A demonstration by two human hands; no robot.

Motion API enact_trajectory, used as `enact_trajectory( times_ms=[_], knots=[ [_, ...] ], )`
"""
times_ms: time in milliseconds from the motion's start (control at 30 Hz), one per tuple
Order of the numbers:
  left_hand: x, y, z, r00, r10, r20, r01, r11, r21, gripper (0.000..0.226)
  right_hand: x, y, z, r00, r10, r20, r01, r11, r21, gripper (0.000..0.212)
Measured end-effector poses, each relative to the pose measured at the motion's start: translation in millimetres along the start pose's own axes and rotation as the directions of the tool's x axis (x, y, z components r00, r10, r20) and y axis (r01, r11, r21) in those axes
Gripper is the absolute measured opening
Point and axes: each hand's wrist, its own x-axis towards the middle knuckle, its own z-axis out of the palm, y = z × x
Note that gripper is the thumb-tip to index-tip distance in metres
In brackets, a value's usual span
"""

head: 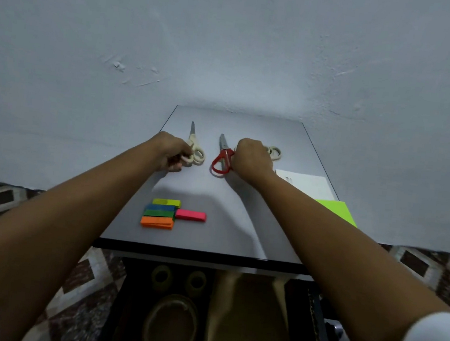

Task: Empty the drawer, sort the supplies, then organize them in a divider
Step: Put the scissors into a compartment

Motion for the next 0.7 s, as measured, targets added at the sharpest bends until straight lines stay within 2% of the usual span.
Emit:
enact_trajectory(
  times_ms=[133,200,267,433,567,700],
  knots=[
    [-20.8,5.3,-7.9,0.999,0.031,0.024,-0.027,0.988,-0.154,0.016,-9.0,-6.6,-17.3,0.991,0.124,-0.052,-0.109,0.967,0.231,0.027],
    [-36.6,9.1,-12.3,0.997,0.054,0.057,-0.040,0.974,-0.225,0.014,-19.6,-9.5,-30.1,0.979,0.203,-0.036,-0.172,0.901,0.398,0.019],
    [-52.2,12.1,-15.1,0.992,0.074,0.105,-0.042,0.958,-0.283,0.013,-35.9,-9.0,-40.7,0.971,0.241,-0.002,-0.205,0.832,0.515,0.020],
    [-110.2,7.2,-16.2,0.972,0.109,0.207,-0.039,0.948,-0.315,0.013,-100.5,-0.6,-52.4,0.965,0.260,-0.035,-0.175,0.738,0.652,0.032],
    [-156.7,-10.7,-13.7,0.956,0.111,0.270,-0.017,0.944,-0.328,0.010,-160.8,2.7,-61.4,0.958,0.287,0.006,-0.189,0.613,0.767,0.032],
    [-195.0,-32.5,-10.7,0.951,0.101,0.293,0.001,0.944,-0.329,0.008,-219.2,9.1,-69.2,0.951,0.308,-0.012,-0.184,0.600,0.778,0.032]
  ],
)
